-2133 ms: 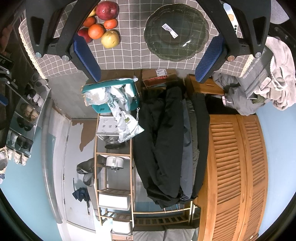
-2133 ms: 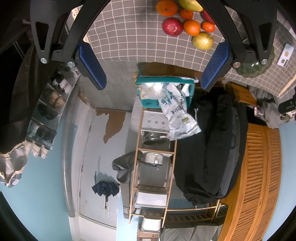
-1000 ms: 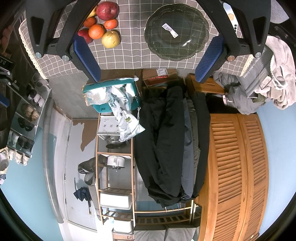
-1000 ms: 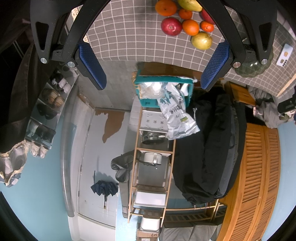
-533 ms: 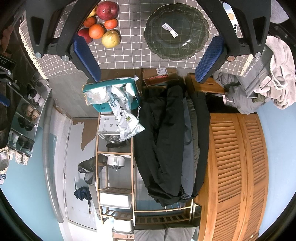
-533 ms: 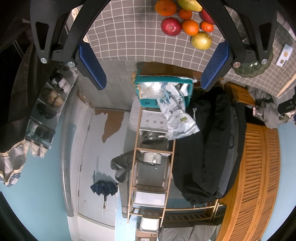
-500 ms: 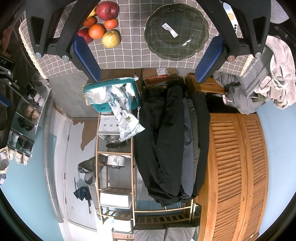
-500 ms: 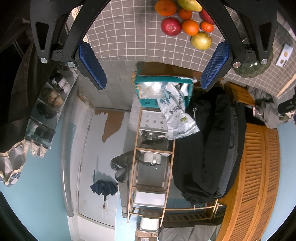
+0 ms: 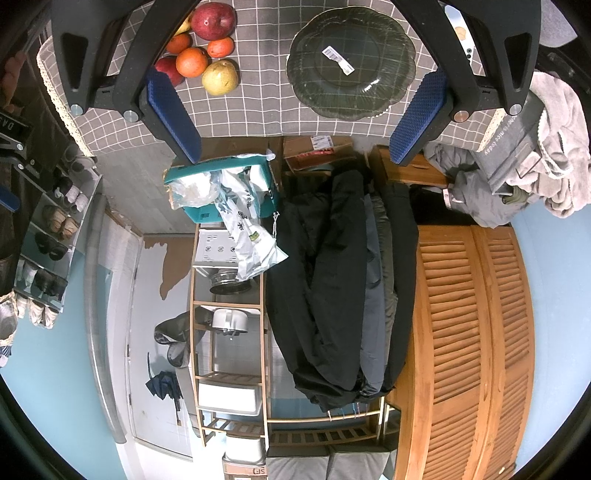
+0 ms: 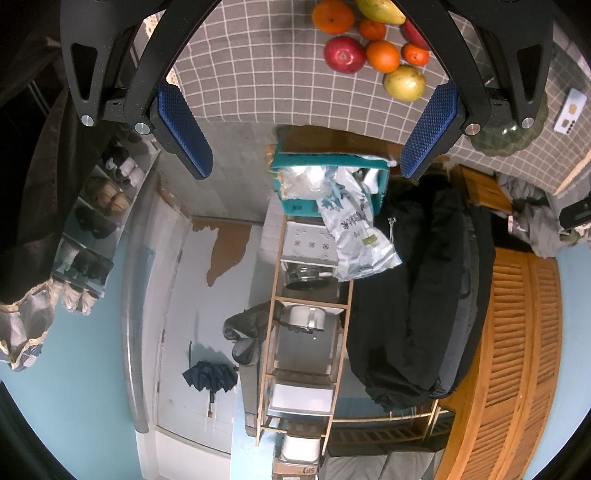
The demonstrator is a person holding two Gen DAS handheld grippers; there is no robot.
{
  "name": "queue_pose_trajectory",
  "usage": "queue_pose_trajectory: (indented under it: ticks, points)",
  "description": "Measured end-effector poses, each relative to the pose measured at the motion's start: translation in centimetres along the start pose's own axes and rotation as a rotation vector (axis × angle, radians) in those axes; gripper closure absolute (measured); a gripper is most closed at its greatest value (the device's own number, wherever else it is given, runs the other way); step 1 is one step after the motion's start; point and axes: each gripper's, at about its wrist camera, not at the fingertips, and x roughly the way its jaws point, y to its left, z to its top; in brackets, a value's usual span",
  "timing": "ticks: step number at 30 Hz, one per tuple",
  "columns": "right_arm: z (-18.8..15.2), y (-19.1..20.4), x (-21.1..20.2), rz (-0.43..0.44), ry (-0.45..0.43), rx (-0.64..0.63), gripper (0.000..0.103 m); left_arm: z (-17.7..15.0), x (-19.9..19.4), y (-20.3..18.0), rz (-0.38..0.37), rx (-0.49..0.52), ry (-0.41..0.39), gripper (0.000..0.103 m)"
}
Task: Organize fruits
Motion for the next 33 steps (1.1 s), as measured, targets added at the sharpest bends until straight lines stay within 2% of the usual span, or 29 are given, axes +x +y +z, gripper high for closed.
queue_pose_trajectory:
  ticks: [11,16,33]
  points:
    - [-0.8,-0.2,0.3,0.013,0.019,-0.008,0.004,0.2,0.2,-0.5,0.001,0.007,0.012,0.0]
    - [-1.4,0.3,1.2,0.036,0.067,-0.024,0.004,-0.5,1.1,-0.8,0.002,0.019,0.041,0.0]
    - [-4.9,0.4,5.0,0.112,0.317,-0.014,0.004,-5.9,6.1,-3.3,-0.062,0.073,0.26,0.0]
